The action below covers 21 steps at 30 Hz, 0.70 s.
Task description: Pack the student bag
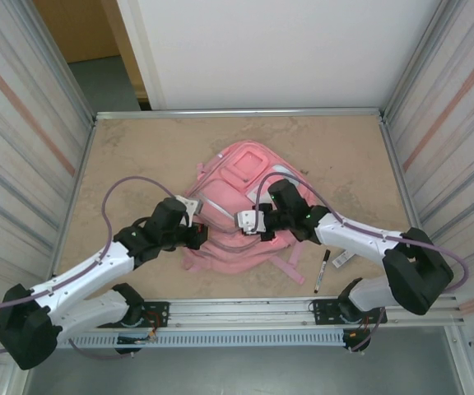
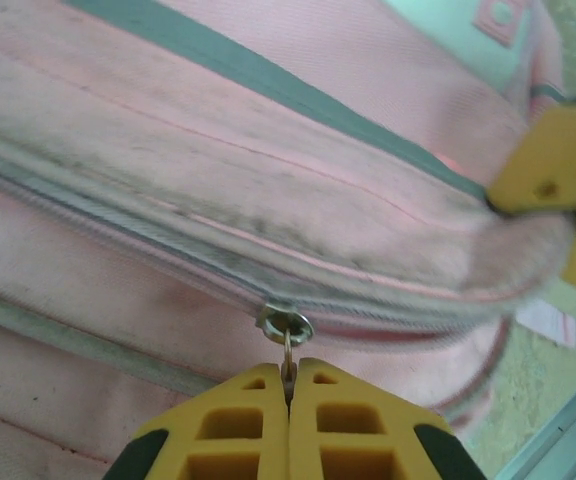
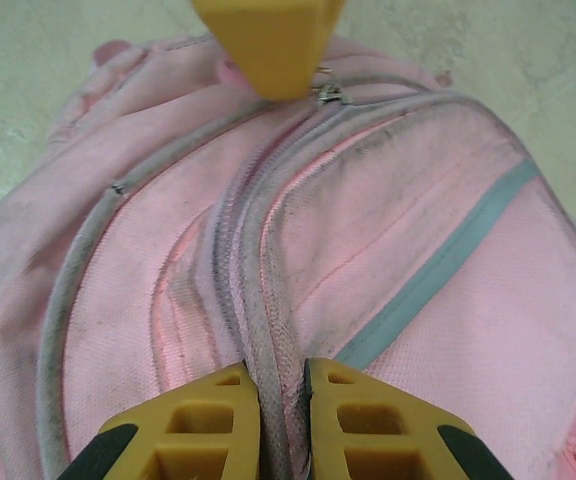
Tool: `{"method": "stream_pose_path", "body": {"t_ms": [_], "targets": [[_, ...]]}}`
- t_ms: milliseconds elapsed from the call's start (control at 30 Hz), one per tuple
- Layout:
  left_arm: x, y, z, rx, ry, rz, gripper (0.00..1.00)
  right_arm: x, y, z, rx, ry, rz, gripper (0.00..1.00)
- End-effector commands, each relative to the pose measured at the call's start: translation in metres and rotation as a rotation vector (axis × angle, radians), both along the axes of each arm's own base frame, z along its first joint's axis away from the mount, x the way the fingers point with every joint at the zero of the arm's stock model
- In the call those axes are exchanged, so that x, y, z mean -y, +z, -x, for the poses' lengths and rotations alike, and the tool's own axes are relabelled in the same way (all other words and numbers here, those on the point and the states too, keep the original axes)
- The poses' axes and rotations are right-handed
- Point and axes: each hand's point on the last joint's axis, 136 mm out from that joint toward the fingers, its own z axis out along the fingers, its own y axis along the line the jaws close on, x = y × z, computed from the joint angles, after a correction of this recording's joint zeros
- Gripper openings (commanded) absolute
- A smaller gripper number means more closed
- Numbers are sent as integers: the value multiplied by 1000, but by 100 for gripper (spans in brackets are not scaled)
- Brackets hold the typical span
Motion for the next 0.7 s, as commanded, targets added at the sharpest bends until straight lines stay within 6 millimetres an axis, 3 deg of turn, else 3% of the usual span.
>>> {"method": "stream_pose_path", "body": {"t_ms": [0, 67, 167, 233, 300, 400, 533, 567, 633, 667], "targets": [[13, 6, 19, 67, -131, 1, 0, 8, 15, -57, 148, -95, -26, 3], [19, 4, 25, 63, -148, -4, 0, 9, 19, -78, 153, -118, -41, 8], [28, 2, 34, 65, -174, -20, 0, 16, 17, -113, 156, -211, -27, 24], [27, -1, 31, 84, -140, -40, 0, 19, 15, -121, 138, -229, -35, 33], [27, 3, 25, 94, -103, -27, 0, 23, 18, -108, 97, -198, -57, 35], [24, 16, 16, 124, -41, -8, 0, 26, 22, -68, 65, -95, -57, 41], [9, 21, 12, 156, 0, -30, 0, 25, 26, -34, 61, -44, -46, 42], [5, 24, 12, 160, 9, -27, 3, 24, 27, -30, 67, -38, -45, 42], [-1, 34, 9, 184, 24, 4, 41, 22, 33, -26, 71, -23, -62, 43], [-4, 39, 5, 202, 43, 29, 49, 19, 34, -26, 72, -12, -73, 43]]}}
